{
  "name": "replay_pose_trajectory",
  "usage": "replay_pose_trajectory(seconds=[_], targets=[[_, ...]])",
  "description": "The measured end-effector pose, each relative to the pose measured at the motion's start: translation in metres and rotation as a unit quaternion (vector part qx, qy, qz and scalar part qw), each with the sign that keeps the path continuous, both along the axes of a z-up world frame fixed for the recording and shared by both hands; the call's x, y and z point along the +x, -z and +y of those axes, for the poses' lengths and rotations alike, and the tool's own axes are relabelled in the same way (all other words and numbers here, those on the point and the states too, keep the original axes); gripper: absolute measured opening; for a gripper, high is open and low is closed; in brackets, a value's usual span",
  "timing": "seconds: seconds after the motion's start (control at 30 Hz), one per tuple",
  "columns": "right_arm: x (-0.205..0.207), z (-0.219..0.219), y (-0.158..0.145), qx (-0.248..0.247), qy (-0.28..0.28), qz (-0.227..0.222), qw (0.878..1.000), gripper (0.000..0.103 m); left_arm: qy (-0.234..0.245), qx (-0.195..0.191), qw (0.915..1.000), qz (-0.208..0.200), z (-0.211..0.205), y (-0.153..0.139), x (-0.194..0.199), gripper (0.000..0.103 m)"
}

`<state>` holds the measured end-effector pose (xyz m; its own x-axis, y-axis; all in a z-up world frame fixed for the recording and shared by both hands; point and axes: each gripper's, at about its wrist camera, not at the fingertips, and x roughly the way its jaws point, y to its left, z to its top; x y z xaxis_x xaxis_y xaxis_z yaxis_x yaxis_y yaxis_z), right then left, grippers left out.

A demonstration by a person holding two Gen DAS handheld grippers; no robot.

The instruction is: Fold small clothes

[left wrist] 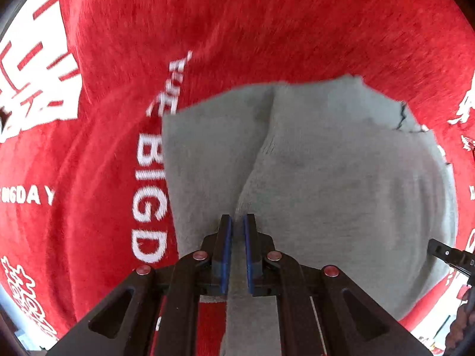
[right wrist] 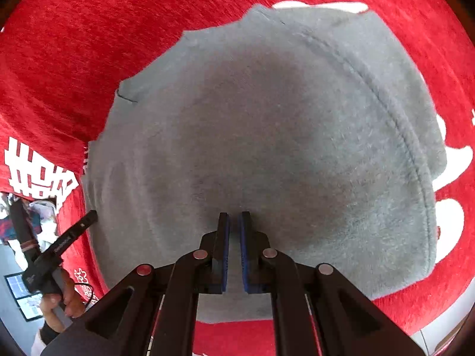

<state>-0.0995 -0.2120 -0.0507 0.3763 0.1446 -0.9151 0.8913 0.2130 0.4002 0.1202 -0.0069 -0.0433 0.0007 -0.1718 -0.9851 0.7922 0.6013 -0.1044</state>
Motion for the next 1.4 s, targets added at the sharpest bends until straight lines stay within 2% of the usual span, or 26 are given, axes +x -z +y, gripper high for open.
replay_pose_trajectory(seconds=[0.03, 0.13, 0.33, 0.5, 0.77, 0.9, 0.93, 0.97, 1.0, 1.03, 1.2, 1.23, 1.3, 1.33, 1.4], targets=[[-0.003, 0.0, 0.0, -0.001, 0.001, -0.001, 1.0, 0.005, -0.004, -0.013, 0.9999, 0.005, 0.004, -0.001, 0.002, 0.009], [-0.01, 0.0, -0.004, -0.007, 0.0, 0.01, 1.0, 0.005, -0.003, -0.011, 0.9998, 0.014, 0.007, -0.005, 0.006, 0.009], [-0.007, 0.013, -0.017, -0.014, -0.015, 0.026, 0.999, 0.008, 0.021, -0.002, 0.9998, -0.007, 0.013, -0.016, 0.002, 0.01], [0.003, 0.024, -0.021, -0.011, -0.023, 0.017, 1.0, 0.008, 0.008, -0.004, 0.9999, -0.011, 0.021, -0.022, 0.004, 0.009], [0.017, 0.037, -0.016, 0.0, -0.033, 0.012, 0.999, 0.008, 0.003, 0.02, 0.9997, -0.016, 0.029, -0.014, 0.005, 0.009], [0.022, 0.04, -0.017, -0.003, -0.038, 0.011, 0.999, 0.008, -0.005, 0.004, 0.9999, -0.013, 0.034, -0.017, 0.004, 0.01], [0.024, 0.041, -0.017, -0.005, -0.04, 0.011, 0.999, 0.008, -0.007, 0.003, 0.9999, -0.012, 0.038, -0.019, 0.005, 0.037], [0.024, 0.042, -0.018, -0.005, -0.041, 0.01, 0.999, 0.008, -0.012, 0.004, 0.9998, -0.018, 0.04, -0.02, 0.006, 0.098], [0.026, 0.043, -0.018, -0.005, -0.042, 0.009, 0.999, 0.008, -0.02, 0.006, 0.9993, -0.032, 0.042, -0.02, 0.008, 0.1], [0.028, 0.045, -0.019, -0.005, -0.043, 0.008, 0.999, 0.008, -0.022, 0.007, 0.9992, -0.034, 0.041, -0.018, 0.008, 0.102], [0.037, 0.053, -0.019, 0.0, -0.049, 0.0, 0.999, 0.009, -0.031, 0.015, 0.9987, -0.038, 0.045, -0.011, 0.02, 0.102], [0.038, 0.055, -0.02, 0.0, -0.051, -0.001, 0.999, 0.013, -0.034, 0.016, 0.9984, -0.042, 0.045, -0.01, 0.022, 0.102], [0.041, 0.058, -0.021, 0.001, -0.052, -0.004, 0.999, 0.039, -0.042, 0.02, 0.9978, -0.046, 0.046, -0.009, 0.027, 0.102], [0.043, 0.061, -0.022, -0.001, -0.053, -0.007, 0.999, 0.058, -0.046, 0.024, 0.9975, -0.047, 0.042, -0.009, 0.029, 0.102], [0.047, 0.065, -0.025, -0.004, -0.058, -0.015, 0.998, 0.06, -0.058, 0.039, 0.9959, -0.058, 0.044, -0.005, 0.036, 0.102]])
